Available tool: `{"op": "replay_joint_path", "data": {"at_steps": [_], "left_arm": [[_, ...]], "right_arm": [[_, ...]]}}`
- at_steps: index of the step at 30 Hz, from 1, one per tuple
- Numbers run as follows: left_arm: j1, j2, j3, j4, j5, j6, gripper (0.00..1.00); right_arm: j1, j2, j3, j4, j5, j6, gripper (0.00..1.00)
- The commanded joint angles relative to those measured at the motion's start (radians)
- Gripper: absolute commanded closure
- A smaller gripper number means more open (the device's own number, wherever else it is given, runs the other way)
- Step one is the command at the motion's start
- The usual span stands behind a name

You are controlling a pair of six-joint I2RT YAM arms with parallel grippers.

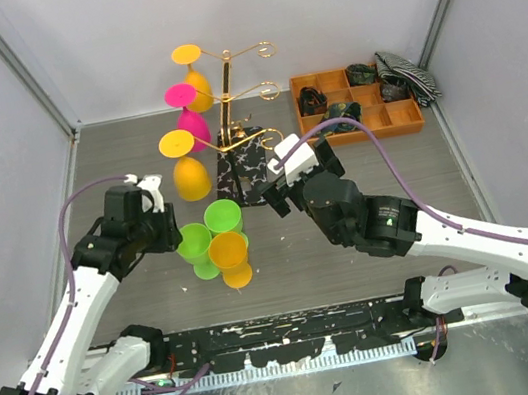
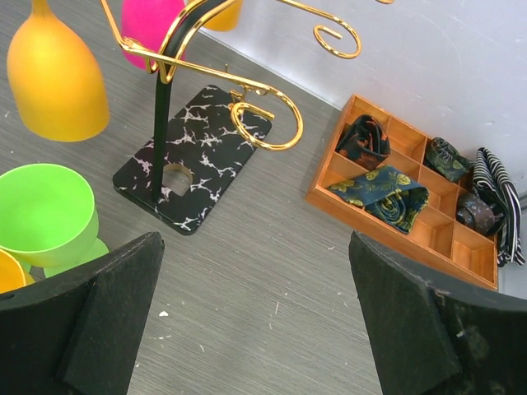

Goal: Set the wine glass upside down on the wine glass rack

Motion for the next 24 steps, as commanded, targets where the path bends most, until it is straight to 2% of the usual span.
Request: {"op": "replay_joint_path", "data": {"at_steps": [1,8,13,19,24], "left_arm": [[-0.015,0.021,0.02,0.019,-0.023,-0.008,0.6],[-0.022,0.01,0.019,0.022,-0.021,0.003,0.82],[-0.021,-0.027,0.045,-0.028,-0.104,0.025,0.98],[-0.022,-0.083,0.126,-0.105,-0.319,0.051,1.0],[-0.021,-0.124,0.201,-0.04,-0.495,0.106,1.0]], "right_arm": [[0.004,-0.007,0.001,0.036,0.037,-0.009,0.0],[0.004,-0.004,-0.011,0.041,0.043,-0.01,0.0],[0.005,-0.024,-0.021,0.037,0.032,0.026,0.01],[0.005,-0.047,-0.031,0.025,0.041,0.045,0.01],[0.005,-0.05,-0.02,0.015,0.052,0.058,0.01]]}}
